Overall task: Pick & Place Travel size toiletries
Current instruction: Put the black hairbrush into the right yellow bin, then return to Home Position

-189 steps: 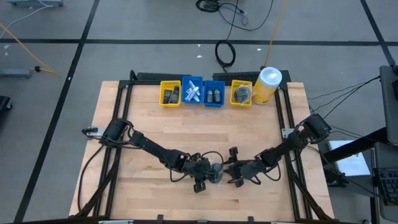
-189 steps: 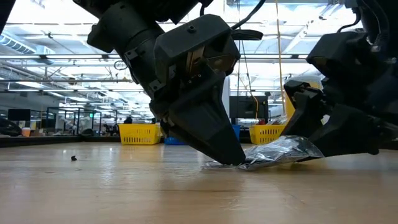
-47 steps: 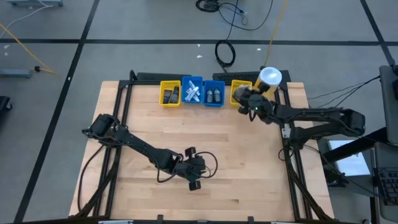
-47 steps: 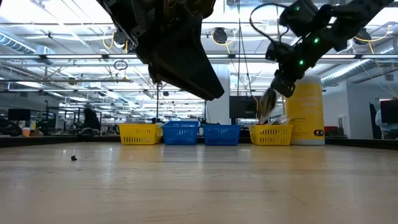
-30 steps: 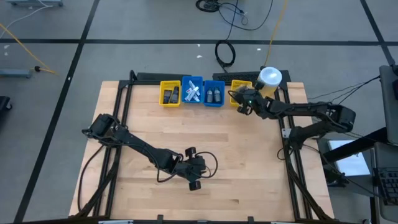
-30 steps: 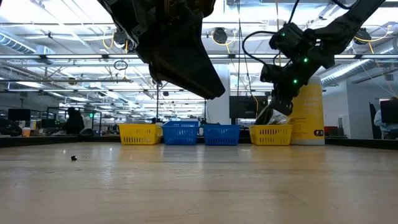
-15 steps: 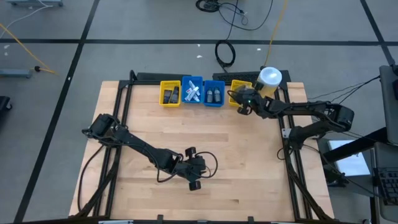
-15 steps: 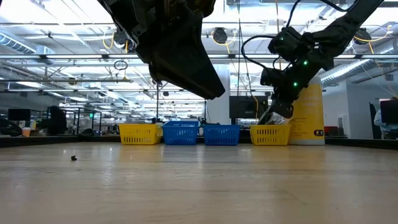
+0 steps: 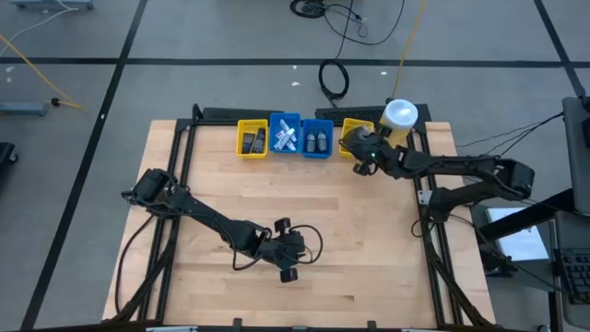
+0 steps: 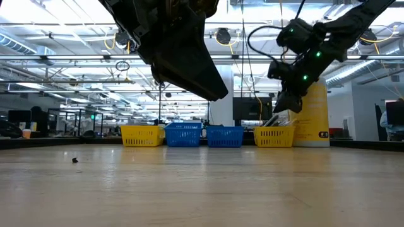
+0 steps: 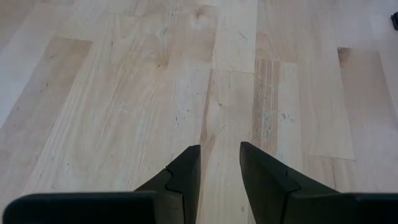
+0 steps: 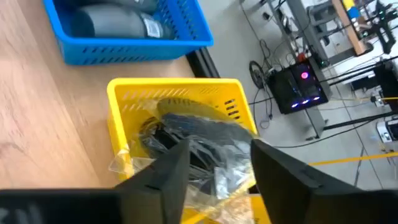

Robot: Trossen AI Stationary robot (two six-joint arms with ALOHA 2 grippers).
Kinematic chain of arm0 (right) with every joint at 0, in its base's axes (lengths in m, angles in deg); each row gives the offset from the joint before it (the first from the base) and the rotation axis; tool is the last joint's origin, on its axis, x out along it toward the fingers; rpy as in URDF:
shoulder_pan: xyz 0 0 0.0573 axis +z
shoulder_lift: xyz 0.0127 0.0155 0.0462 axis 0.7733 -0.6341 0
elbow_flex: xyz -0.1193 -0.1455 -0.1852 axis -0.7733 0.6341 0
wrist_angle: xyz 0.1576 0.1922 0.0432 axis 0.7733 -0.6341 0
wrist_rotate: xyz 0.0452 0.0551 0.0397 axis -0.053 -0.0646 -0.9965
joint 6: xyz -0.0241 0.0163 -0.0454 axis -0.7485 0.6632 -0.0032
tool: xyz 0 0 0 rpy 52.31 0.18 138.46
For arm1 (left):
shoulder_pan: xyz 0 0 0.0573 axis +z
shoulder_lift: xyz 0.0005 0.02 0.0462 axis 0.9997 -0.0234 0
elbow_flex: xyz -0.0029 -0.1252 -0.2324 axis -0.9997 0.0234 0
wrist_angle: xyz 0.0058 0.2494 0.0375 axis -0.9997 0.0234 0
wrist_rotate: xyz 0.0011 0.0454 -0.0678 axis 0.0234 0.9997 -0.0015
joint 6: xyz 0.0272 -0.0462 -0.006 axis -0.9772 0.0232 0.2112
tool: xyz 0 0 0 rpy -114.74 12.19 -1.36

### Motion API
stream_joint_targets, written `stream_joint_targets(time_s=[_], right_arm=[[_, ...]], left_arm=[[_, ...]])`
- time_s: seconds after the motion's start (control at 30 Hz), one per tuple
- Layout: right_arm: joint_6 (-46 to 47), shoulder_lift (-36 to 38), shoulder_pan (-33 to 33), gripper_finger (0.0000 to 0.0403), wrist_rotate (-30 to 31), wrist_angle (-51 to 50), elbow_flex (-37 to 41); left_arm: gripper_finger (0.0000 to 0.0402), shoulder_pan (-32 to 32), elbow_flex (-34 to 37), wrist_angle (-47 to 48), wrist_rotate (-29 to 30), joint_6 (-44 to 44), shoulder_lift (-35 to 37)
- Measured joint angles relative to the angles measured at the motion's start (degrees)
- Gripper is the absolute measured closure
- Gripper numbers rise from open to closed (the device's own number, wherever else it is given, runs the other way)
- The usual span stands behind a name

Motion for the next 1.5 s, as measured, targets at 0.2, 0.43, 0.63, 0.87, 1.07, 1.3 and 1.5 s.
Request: stream_joint_targets(time_s=[0.2,0.43,0.63,0.87,1.07,1.3,1.5], right_arm=[[5.3,5.3,2.0,0.0182,-0.1,-4.5,0.0],[13.0,10.6,7.3,0.0163,-1.0,-7.8,0.0],[20.1,13.4,12.2,0.0169,-9.0,-9.6,0.0],[27.7,17.6,19.4,0.0171,-16.7,-8.3,0.0],[31.0,20.5,29.1,0.0182,-15.0,-7.9,0.0],[33.3,22.2,40.5,0.0197,-7.4,-3.2,3.3],[36.1,24.5,46.5,0.0200,-2.7,2.0,9.0]], left_arm=[[0.0289,0.0,0.0,0.0,0.2,-0.7,0.0],[0.0289,0.2,0.0,0.0,3.4,-3.4,0.2],[0.0289,1.0,0.0,0.9,3.7,-5.5,2.6],[0.0288,1.7,0.0,7.3,10.7,-7.9,10.6],[0.0288,1.4,0.0,13.6,16.3,-9.0,15.2],[0.0289,1.4,4.0,17.5,17.6,-7.7,20.0],[0.0288,1.4,15.6,10.7,17.7,-6.9,30.7]])
